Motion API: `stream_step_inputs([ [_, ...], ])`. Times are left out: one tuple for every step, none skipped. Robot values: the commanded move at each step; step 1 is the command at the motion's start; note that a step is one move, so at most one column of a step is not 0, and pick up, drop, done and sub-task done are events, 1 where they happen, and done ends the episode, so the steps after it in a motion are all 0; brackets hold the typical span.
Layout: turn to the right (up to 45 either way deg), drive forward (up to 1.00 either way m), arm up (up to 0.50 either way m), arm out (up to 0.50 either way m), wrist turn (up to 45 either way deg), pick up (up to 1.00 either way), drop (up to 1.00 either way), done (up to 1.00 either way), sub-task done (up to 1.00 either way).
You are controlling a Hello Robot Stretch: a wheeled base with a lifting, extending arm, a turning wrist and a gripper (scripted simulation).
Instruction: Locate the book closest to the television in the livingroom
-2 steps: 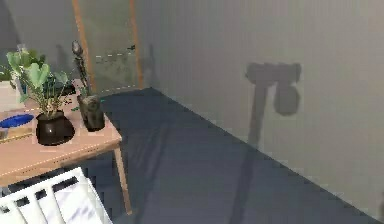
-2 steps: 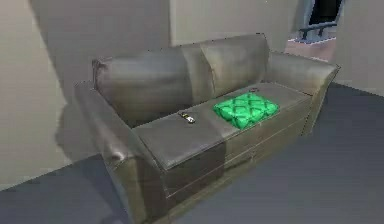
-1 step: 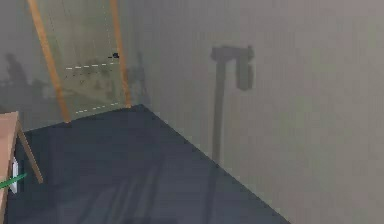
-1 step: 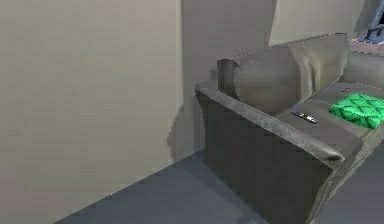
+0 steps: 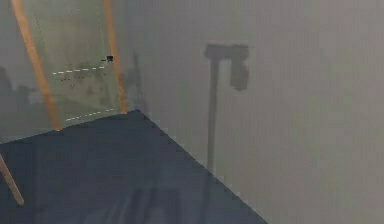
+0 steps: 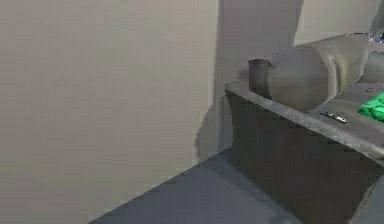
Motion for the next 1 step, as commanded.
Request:
stream_step_inputs([
  [-33.0, 0.00, 0.00, 0.00, 0.0, 0.00, 0.00, 0.00, 0.00],
])
